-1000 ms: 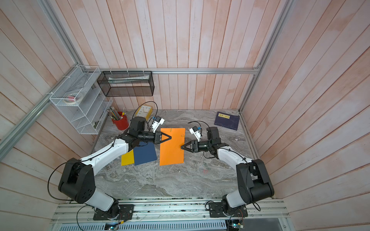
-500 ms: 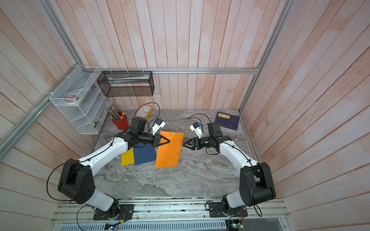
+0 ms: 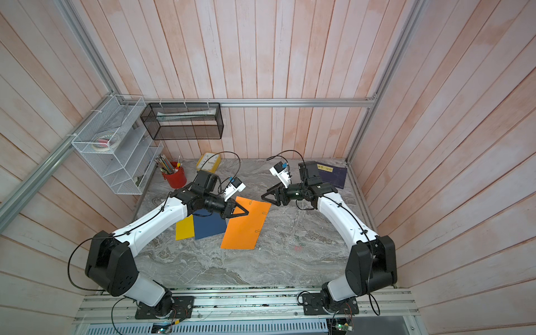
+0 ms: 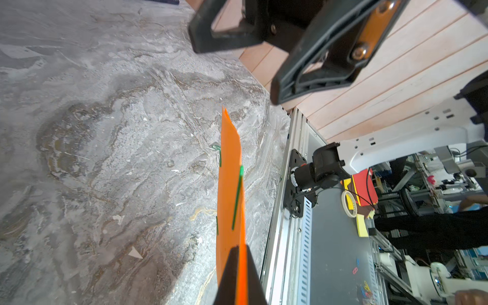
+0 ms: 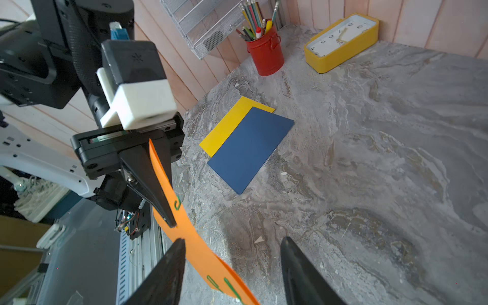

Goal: Unclip the paperclips from the documents
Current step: Pick up the document from the center of the board, then remove the paper clip from the document.

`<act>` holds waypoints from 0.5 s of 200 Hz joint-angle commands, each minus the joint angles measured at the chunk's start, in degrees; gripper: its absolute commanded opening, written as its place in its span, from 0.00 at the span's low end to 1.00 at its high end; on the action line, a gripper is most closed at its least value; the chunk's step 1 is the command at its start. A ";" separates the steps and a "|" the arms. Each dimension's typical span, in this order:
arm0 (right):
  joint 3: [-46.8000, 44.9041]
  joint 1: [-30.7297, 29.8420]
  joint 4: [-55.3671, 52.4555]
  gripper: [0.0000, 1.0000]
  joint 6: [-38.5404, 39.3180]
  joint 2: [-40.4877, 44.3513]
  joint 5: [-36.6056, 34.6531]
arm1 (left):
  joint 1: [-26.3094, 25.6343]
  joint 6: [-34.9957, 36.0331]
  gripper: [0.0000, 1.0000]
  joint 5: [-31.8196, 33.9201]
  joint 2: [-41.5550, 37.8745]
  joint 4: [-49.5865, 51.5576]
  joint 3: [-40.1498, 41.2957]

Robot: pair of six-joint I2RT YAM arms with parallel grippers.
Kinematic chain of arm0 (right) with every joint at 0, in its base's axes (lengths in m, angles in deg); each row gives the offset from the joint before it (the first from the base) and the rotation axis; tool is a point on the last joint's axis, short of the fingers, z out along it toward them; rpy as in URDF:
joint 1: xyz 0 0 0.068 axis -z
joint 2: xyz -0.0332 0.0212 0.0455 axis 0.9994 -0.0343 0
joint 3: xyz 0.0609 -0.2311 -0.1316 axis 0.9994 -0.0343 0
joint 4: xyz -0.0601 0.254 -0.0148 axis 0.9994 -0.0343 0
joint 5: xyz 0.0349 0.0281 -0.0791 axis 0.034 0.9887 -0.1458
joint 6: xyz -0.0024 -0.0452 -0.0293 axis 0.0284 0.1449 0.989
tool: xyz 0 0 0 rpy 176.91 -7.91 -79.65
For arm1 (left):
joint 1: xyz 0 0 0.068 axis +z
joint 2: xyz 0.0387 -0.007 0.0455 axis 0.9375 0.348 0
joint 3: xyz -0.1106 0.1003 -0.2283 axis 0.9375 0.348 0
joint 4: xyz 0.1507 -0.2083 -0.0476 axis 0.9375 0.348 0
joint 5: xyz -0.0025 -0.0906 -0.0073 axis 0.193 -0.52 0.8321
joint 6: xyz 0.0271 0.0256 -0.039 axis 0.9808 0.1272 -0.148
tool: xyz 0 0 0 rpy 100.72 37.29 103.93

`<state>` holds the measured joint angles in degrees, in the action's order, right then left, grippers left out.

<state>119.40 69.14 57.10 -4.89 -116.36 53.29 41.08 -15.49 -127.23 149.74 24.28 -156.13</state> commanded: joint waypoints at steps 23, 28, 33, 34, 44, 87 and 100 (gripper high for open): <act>5.00 -3.03 -7.09 0.53 8.49 -4.99 6.76 | -1.41 3.51 0.00 -1.16 1.54 3.85 -1.85; 5.19 -3.38 -7.40 0.53 8.95 -5.30 7.27 | -1.48 3.58 0.00 -1.17 1.55 3.92 -1.88; 5.27 -3.69 -7.76 0.52 9.39 -5.54 7.63 | -1.45 3.66 0.00 -1.30 1.54 4.03 -1.87; 5.29 -3.69 -7.84 0.52 9.48 -5.64 7.70 | -1.43 3.69 0.00 -1.32 1.54 3.99 -1.91; 5.16 -4.07 -8.09 0.50 9.90 -6.04 8.63 | -1.56 3.96 0.00 -1.56 1.54 4.20 -1.94; 2.85 -4.84 -7.57 0.42 10.85 -6.14 12.85 | -1.54 4.69 0.00 -2.21 1.51 4.69 -1.65; 2.34 -5.05 -7.47 0.39 11.08 -6.11 13.68 | -1.59 4.79 0.00 -2.36 1.55 4.63 -1.57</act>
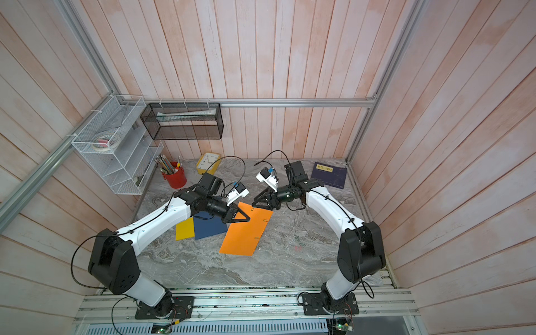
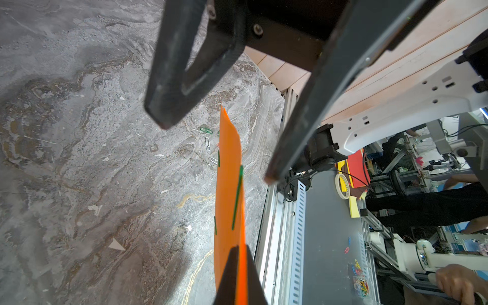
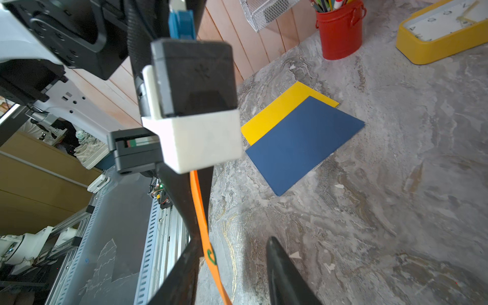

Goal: Unclip the paperclips from the documents
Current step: Remove the paper clip from the document.

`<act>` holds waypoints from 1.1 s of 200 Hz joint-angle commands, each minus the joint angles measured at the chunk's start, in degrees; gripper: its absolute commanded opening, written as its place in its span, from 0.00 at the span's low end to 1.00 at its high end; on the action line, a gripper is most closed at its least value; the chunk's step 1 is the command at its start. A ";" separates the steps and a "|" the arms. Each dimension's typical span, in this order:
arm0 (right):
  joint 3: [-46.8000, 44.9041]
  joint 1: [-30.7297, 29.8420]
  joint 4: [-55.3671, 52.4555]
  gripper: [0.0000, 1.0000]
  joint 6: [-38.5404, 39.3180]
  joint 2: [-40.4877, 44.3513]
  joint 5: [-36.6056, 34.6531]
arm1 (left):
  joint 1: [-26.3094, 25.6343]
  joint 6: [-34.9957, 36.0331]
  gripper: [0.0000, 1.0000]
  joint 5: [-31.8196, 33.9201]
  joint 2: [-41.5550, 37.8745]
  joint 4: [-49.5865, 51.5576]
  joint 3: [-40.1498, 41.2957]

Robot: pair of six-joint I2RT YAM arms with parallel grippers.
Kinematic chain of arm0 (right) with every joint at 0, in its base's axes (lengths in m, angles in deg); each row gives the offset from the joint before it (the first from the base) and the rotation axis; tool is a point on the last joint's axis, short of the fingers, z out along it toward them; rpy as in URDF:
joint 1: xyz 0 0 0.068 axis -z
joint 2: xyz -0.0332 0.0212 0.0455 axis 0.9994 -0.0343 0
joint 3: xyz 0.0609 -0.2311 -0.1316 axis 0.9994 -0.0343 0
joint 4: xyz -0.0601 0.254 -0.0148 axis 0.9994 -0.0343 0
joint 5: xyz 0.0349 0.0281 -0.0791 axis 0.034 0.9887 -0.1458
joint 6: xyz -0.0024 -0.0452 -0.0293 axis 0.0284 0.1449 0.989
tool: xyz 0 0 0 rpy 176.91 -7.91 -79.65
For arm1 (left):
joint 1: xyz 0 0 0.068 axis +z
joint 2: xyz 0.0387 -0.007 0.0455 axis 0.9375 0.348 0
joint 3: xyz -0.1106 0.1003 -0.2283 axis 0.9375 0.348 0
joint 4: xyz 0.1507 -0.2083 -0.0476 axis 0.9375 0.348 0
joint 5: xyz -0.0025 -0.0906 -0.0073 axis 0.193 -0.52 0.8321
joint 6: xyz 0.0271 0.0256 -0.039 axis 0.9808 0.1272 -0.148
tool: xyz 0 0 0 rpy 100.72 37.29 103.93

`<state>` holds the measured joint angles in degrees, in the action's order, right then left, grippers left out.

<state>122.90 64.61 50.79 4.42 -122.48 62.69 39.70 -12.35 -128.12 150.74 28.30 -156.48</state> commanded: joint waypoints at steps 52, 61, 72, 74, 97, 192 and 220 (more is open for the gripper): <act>-2.44 -0.86 -1.07 0.31 2.10 -0.06 5.30 | -0.21 1.87 0.00 -2.13 0.67 0.79 -1.42; -2.47 -0.93 -1.03 0.30 2.08 -0.10 5.53 | -0.21 1.98 0.00 -2.12 0.54 0.79 -1.36; -2.42 -1.01 -1.19 0.27 2.14 -0.15 5.71 | -0.21 2.09 0.00 -2.19 0.54 0.80 -1.24; -2.45 -1.01 -1.28 0.27 2.18 -0.19 5.74 | -0.17 2.08 0.00 -2.14 0.54 0.80 -1.25; -2.55 -1.14 -1.72 0.21 2.52 -0.37 5.91 | -0.14 2.18 0.00 -2.12 0.41 0.82 -1.20; -3.02 -1.10 -2.20 0.01 2.54 -0.15 6.43 | -0.21 2.52 0.00 -1.96 0.20 1.14 -1.16; -3.19 -0.76 -2.22 0.00 2.45 -0.02 7.08 | -0.20 2.71 0.00 -1.79 0.19 1.32 -1.00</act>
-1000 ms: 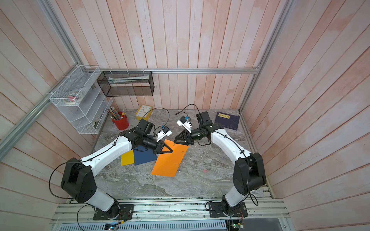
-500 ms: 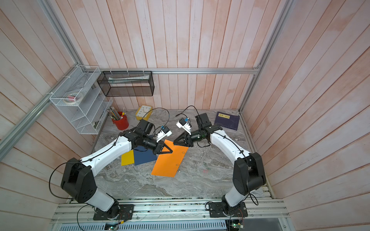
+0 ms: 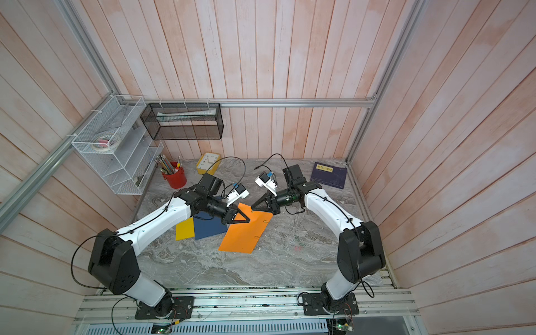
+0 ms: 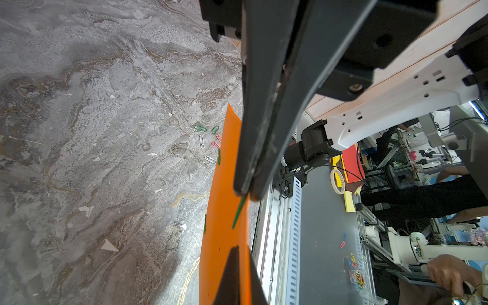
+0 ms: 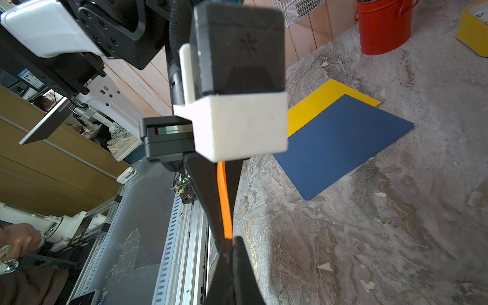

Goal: Unclip the paperclips from the documents
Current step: Remove the paper clip from the document.

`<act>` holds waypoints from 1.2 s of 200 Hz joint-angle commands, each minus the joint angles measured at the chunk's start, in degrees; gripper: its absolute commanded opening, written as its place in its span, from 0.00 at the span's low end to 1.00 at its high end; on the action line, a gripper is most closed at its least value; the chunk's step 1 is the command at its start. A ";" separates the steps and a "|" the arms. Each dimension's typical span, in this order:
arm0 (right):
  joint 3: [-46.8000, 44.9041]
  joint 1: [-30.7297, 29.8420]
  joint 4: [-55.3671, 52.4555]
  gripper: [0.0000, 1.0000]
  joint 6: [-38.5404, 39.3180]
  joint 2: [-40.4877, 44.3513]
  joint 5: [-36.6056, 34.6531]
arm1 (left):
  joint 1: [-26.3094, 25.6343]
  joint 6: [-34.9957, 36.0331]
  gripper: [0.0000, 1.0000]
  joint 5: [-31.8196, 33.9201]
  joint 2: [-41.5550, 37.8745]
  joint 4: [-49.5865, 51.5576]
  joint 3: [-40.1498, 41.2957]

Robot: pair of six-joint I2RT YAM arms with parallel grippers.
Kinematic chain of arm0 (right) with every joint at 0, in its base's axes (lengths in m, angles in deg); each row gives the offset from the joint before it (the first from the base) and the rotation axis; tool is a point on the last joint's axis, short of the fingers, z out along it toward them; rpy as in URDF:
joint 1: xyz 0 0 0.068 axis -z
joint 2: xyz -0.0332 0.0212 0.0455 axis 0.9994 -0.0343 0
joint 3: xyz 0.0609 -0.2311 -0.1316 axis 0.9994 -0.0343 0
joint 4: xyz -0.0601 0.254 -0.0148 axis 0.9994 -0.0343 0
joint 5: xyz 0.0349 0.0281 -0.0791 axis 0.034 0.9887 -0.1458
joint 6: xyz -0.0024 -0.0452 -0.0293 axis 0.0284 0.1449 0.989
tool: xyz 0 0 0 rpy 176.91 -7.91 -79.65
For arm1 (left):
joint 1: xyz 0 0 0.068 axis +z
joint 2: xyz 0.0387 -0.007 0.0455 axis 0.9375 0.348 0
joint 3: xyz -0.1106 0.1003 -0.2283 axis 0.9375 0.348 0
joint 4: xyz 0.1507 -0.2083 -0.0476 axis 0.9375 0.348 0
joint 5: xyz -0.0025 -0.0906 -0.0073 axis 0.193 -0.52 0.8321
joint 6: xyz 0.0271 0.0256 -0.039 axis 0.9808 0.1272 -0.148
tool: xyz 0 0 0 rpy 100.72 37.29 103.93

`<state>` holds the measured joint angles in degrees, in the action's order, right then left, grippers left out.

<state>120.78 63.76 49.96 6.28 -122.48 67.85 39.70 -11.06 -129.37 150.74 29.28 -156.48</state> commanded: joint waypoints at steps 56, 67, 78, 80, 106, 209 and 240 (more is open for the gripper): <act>-1.86 1.20 0.24 0.00 -0.61 0.77 3.46 | -0.21 1.49 0.00 -0.85 0.38 0.34 -0.64; -1.88 1.35 0.53 0.00 -0.76 0.90 3.73 | -0.21 1.57 0.00 -0.95 0.47 0.43 -0.68; -1.90 1.50 0.62 0.00 -0.81 0.90 3.89 | -0.20 1.58 0.00 -1.08 0.53 0.39 -0.64; -1.94 1.51 0.63 0.00 -0.92 0.90 3.97 | -0.17 1.57 0.00 -1.12 0.54 0.38 -0.63; -2.08 1.86 1.10 0.00 -1.24 1.04 4.20 | -0.21 1.66 0.00 -1.21 0.54 0.59 -0.71; -2.21 2.45 1.78 0.02 -2.00 1.41 4.47 | -0.17 1.92 0.00 -1.31 0.45 0.95 -0.28; -2.19 2.56 1.75 0.03 -1.98 1.48 4.45 | -0.21 1.99 0.00 -1.30 0.36 1.06 -0.20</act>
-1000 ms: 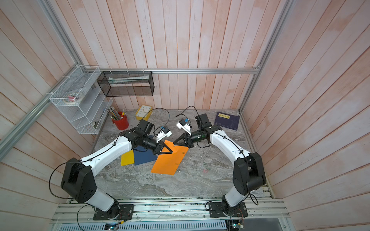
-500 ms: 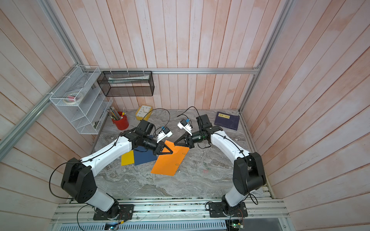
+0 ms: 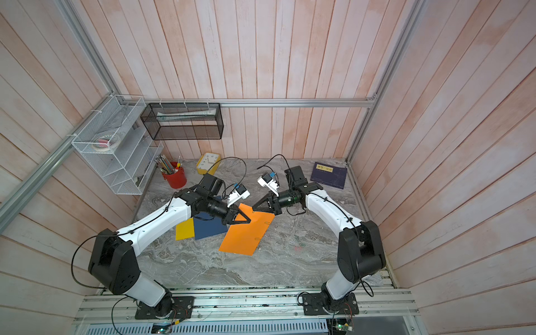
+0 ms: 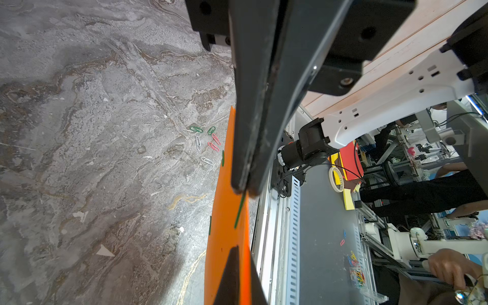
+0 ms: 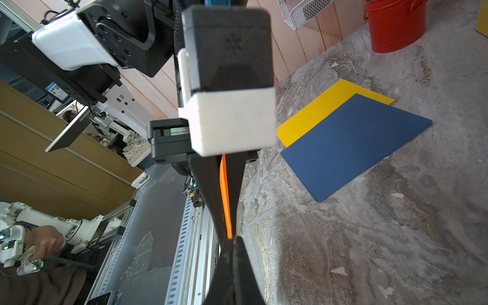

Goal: Unclip the paperclips from the documents
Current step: Remove the paper clip from the document.

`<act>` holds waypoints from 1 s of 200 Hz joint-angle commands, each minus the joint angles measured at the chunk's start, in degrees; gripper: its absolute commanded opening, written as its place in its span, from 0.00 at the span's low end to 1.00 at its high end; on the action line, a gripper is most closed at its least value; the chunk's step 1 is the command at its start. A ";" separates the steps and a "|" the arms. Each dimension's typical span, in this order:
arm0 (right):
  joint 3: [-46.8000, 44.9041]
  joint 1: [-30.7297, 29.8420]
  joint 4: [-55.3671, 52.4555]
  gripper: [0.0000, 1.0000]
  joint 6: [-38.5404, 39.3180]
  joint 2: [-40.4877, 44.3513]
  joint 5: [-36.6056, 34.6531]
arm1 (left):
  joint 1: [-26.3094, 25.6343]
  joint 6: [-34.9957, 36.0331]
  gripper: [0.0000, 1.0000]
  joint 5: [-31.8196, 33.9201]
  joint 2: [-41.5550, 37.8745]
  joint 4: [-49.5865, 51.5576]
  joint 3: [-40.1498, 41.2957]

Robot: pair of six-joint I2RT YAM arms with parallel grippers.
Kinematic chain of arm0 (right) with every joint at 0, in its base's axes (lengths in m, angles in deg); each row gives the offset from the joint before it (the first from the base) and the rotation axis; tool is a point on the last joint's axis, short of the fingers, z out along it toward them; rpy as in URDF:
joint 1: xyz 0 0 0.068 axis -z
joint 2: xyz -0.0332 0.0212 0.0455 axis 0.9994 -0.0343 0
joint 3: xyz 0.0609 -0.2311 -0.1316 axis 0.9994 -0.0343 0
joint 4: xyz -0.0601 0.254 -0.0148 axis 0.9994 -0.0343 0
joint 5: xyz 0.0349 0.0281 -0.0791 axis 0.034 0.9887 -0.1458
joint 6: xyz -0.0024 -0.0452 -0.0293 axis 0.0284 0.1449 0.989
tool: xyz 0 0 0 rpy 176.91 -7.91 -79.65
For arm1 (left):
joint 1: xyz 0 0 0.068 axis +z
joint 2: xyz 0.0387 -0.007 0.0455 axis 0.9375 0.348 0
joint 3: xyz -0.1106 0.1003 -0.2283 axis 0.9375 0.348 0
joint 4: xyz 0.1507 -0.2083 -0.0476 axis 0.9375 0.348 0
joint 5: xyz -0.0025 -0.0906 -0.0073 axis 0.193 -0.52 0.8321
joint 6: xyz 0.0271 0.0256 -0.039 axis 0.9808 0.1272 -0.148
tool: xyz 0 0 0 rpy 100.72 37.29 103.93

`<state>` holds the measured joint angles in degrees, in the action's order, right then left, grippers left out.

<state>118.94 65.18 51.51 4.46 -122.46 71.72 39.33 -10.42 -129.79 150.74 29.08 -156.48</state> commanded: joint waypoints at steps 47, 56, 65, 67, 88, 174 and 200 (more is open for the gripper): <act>-0.37 1.29 0.29 0.03 -0.41 1.51 0.59 | 0.09 1.60 0.00 -0.94 0.54 1.50 -0.30; -0.29 1.31 0.27 0.03 -0.40 1.58 0.61 | 0.08 1.58 0.00 -0.98 0.62 1.53 -0.28; -0.29 1.38 0.23 0.04 -0.40 1.63 0.68 | 0.07 1.64 0.00 -1.07 0.62 1.54 -0.28; -0.29 1.35 0.23 0.04 -0.41 1.62 0.64 | 0.03 1.57 0.00 -1.07 0.62 1.56 -0.28; -0.30 1.49 0.34 0.04 -0.49 1.67 0.72 | -0.06 1.64 0.00 -1.07 0.84 1.64 -0.28; -0.47 1.74 0.41 0.07 -0.58 2.02 1.02 | -0.23 1.91 0.00 -1.00 1.17 1.94 -0.30; -0.47 1.78 0.40 0.07 -0.75 2.09 0.99 | -0.37 1.99 0.00 -1.01 1.24 2.08 -0.37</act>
<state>118.90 65.62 51.49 4.05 -122.35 71.85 39.18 -9.61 -130.00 151.01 28.73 -156.48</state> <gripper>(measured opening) 0.074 0.050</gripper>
